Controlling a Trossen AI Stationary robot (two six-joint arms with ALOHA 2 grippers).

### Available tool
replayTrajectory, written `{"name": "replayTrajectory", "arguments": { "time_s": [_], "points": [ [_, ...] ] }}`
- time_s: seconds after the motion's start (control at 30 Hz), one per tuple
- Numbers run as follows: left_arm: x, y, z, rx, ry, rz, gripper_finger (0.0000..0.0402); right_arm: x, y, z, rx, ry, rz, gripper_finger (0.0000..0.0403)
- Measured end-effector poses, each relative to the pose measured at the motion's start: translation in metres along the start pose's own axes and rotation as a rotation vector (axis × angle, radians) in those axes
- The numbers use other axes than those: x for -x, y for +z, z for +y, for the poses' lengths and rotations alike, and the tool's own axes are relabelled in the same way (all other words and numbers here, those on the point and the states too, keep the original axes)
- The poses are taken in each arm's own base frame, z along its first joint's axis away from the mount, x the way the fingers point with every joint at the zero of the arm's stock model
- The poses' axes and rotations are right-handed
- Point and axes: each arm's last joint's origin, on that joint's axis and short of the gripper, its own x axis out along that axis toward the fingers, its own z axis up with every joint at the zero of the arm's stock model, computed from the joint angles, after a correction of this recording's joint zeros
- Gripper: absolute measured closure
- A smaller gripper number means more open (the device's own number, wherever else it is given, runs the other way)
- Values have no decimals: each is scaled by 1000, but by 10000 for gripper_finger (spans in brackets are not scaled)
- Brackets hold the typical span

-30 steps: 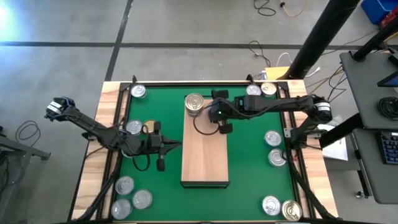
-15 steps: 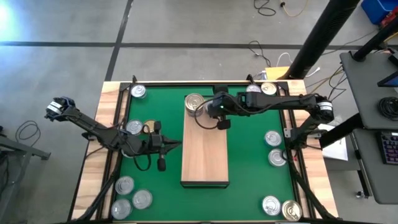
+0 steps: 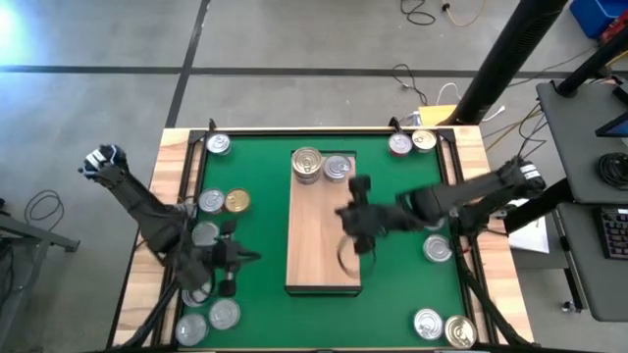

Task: Stack canned seafood by type on shelf
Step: Stack the green tuna can on top of the other green tuna can on the shelf

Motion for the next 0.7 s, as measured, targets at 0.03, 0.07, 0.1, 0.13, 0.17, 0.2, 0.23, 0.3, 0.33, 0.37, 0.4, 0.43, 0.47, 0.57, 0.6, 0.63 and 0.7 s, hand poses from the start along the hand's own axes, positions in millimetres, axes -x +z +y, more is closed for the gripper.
{"name": "replayTrajectory", "arguments": {
  "time_s": [0.03,0.07,0.1,0.13,0.17,0.2,0.23,0.3,0.33,0.37,0.4,0.43,0.47,0.57,0.6,0.63,0.7],
  "points": [
    [6,-3,1,39,26,53,402,4,4,11,10,-17,-11,394],
    [10,-7,4,84,75,103,402,9,6,22,23,-27,-19,394],
    [13,-10,9,133,135,148,402,12,8,33,32,-34,-22,394],
    [15,-14,15,173,200,194,402,14,10,43,38,-36,-31,394],
    [17,-20,21,193,269,237,402,17,12,52,39,-35,-42,394],
    [17,-25,29,206,342,277,402,20,13,60,41,-30,-50,394],
    [17,-28,35,230,402,298,402,21,14,68,43,-28,-52,393],
    [14,-34,47,276,488,344,402,23,14,81,28,-34,-58,393],
    [10,-36,54,301,520,374,402,24,14,88,20,-39,-55,393],
    [6,-37,60,340,544,398,402,24,14,93,9,-39,-53,393],
    [1,-38,66,391,565,422,402,24,14,99,-3,-33,-53,393],
    [-3,-39,74,439,594,456,402,25,13,104,-13,-24,-52,393],
    [-9,-42,82,466,622,500,402,26,13,109,-22,-17,-51,393],
    [-28,-52,107,515,660,606,402,31,13,120,-40,5,-61,393],
    [-33,-54,116,528,662,627,402,32,12,123,-48,10,-64,393],
    [-38,-57,125,542,662,642,402,34,12,125,-50,16,-67,393],
    [-47,-61,142,578,668,653,402,38,11,130,-60,27,-68,393]
  ]
}}
